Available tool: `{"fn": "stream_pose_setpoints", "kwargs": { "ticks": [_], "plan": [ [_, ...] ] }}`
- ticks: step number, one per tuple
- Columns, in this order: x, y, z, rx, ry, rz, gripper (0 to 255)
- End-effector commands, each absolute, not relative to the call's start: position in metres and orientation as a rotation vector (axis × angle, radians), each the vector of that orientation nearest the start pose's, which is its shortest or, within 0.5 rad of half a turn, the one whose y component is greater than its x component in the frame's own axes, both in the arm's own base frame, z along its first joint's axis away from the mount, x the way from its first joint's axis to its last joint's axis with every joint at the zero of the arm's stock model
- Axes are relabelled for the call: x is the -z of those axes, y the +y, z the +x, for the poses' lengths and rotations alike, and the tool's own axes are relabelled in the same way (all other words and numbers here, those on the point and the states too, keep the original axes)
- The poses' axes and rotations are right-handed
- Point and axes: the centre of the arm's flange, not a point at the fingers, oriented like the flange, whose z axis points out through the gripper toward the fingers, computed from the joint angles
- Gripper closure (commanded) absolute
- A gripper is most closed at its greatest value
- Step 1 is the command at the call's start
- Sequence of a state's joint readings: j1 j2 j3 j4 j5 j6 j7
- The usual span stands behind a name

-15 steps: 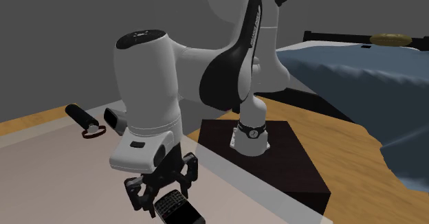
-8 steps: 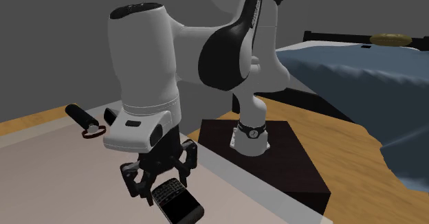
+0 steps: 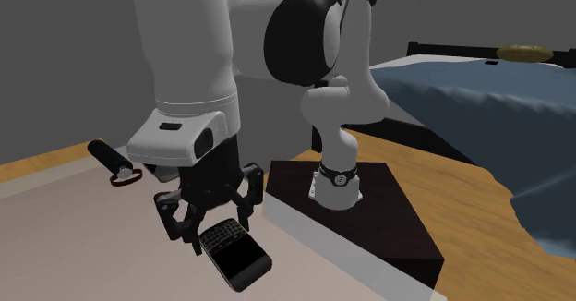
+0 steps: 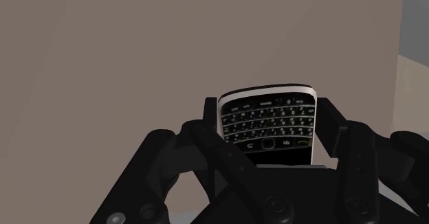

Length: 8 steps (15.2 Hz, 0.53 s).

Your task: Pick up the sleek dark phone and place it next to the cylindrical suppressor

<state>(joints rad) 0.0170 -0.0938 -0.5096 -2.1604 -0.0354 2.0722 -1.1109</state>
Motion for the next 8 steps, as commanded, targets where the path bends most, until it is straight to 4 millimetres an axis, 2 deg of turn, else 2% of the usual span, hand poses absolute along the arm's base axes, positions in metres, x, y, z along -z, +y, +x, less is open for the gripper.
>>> {"fn": "stream_pose_setpoints", "kwargs": {
  "ticks": [1, 3, 8],
  "plan": [
    [-0.443, -0.250, 0.455, 0.010, -0.980, -2.969, 255],
    [-0.453, -0.250, 0.455, 0.010, -0.980, -2.969, 255],
    [-0.453, -0.292, 0.404, 0.010, -0.980, -2.969, 255]
  ]
}}
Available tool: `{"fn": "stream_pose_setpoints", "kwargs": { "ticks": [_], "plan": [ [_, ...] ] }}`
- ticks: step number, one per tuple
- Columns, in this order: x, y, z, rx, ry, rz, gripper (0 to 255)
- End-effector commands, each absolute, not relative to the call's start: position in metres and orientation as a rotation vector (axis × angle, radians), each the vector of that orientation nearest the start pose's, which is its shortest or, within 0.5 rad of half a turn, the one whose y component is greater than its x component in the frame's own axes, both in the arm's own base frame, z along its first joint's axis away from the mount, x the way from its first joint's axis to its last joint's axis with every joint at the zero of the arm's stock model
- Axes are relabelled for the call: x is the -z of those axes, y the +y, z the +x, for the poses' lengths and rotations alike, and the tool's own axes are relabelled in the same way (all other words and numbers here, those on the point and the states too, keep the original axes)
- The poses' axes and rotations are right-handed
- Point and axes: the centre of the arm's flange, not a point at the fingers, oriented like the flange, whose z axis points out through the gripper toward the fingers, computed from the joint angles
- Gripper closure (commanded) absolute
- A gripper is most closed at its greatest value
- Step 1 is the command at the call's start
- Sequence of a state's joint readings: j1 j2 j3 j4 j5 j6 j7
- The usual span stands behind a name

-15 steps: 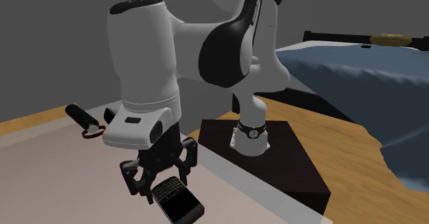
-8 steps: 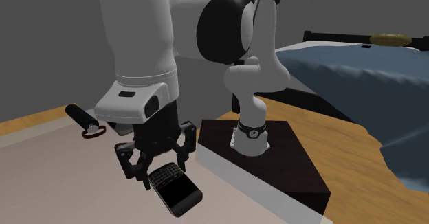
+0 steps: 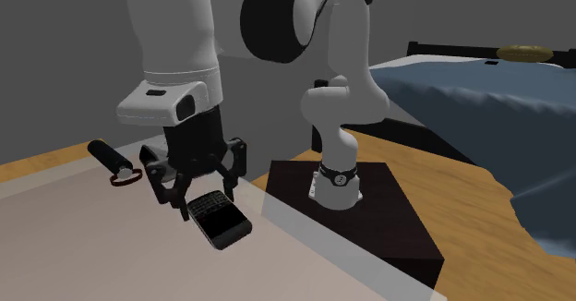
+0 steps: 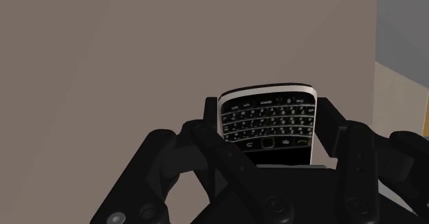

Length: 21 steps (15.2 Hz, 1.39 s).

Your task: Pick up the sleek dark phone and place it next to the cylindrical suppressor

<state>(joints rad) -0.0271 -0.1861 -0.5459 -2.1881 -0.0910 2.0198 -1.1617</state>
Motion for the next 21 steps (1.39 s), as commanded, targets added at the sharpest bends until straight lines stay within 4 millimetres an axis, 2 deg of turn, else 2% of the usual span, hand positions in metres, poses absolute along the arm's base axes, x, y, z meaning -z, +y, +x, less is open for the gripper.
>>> {"fn": "stream_pose_setpoints", "kwargs": {
  "ticks": [1, 21],
  "plan": [
    [-0.453, -0.300, 0.394, 0.010, -0.980, -2.969, 255],
    [-0.453, -0.466, 0.188, 0.010, -0.980, -2.969, 255]
  ]
}}
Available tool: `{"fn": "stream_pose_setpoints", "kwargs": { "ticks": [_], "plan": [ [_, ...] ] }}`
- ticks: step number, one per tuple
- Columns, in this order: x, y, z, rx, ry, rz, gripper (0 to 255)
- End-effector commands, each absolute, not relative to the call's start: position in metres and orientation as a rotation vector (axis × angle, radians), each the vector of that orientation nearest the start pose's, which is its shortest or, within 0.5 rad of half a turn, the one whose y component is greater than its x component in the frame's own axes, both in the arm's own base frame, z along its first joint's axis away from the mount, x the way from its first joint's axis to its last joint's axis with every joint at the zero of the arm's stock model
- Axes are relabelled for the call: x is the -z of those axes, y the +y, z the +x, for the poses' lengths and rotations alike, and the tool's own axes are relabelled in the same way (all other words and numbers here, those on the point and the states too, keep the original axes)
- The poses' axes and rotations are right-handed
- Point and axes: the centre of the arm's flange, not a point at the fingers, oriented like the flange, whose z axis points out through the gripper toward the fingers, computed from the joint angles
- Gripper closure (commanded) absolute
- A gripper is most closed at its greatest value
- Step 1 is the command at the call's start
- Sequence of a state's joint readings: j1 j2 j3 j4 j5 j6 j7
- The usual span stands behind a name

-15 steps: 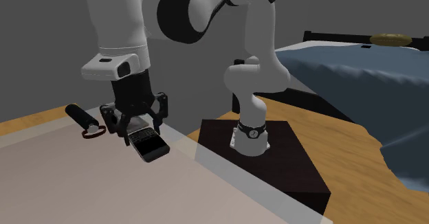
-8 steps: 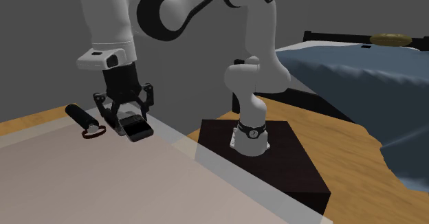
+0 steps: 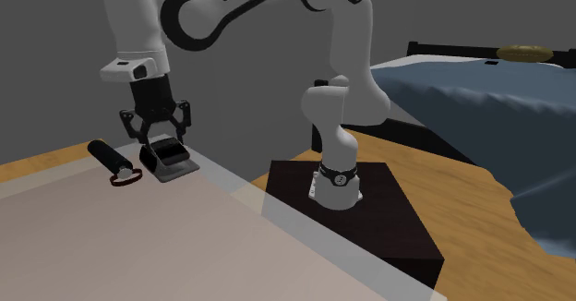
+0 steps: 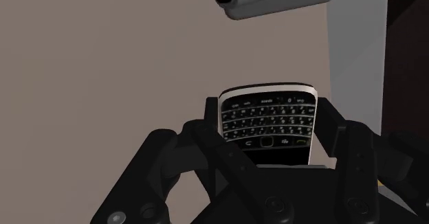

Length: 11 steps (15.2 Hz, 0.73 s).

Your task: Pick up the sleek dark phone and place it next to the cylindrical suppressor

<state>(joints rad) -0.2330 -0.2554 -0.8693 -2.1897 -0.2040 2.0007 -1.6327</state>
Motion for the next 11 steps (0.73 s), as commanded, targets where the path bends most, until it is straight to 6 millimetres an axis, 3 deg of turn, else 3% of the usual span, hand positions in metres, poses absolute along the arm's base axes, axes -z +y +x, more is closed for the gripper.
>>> {"fn": "stream_pose_setpoints", "kwargs": {
  "ticks": [1, 11],
  "plan": [
    [-0.453, -0.474, 0.178, 0.010, -0.980, -2.969, 255],
    [-0.453, -0.557, 0.075, 0.010, -0.980, -2.969, 255]
  ]
}}
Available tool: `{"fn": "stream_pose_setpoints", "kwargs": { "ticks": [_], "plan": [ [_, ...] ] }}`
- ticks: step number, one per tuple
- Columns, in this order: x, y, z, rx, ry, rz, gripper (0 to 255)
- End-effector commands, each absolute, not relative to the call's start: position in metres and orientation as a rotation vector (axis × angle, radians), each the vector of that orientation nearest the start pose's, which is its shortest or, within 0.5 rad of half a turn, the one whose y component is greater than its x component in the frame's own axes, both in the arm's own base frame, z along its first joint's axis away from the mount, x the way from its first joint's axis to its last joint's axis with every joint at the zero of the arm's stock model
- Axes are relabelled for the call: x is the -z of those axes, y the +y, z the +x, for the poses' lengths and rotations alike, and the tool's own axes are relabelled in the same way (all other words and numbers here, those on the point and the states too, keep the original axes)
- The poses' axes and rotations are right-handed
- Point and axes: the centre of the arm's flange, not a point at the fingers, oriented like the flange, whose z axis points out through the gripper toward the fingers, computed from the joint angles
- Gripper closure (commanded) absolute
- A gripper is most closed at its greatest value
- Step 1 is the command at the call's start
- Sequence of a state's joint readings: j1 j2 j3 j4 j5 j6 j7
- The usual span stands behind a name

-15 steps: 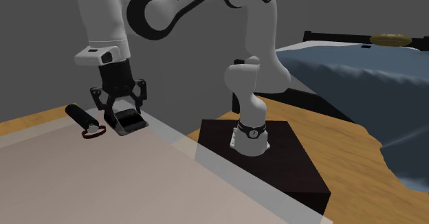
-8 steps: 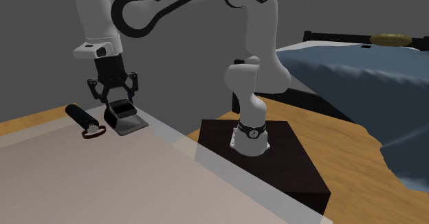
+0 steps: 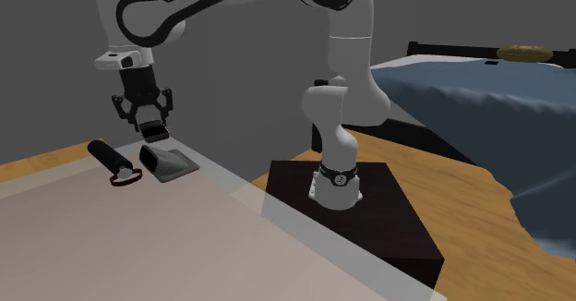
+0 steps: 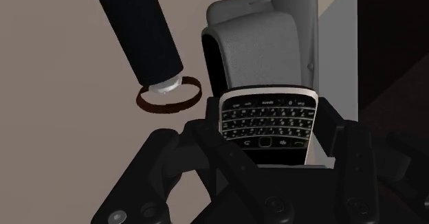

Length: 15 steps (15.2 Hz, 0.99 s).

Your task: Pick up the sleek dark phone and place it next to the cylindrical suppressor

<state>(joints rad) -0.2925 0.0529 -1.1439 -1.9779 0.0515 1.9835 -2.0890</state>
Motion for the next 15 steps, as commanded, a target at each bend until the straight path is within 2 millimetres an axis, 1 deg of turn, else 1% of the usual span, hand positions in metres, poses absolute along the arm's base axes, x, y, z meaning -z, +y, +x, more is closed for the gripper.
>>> {"fn": "stream_pose_setpoints", "kwargs": {
  "ticks": [1, 11, 12, 15],
  "plan": [
    [-0.453, -0.565, 0.065, 0.010, -0.980, -2.969, 255],
    [-0.453, -0.648, -0.038, 0.010, -0.980, -2.969, 255],
    [-0.453, -0.653, -0.044, 0.010, -0.980, -2.969, 255],
    [-0.437, -0.653, -0.044, 0.010, -0.980, -2.969, 255]
  ]
}}
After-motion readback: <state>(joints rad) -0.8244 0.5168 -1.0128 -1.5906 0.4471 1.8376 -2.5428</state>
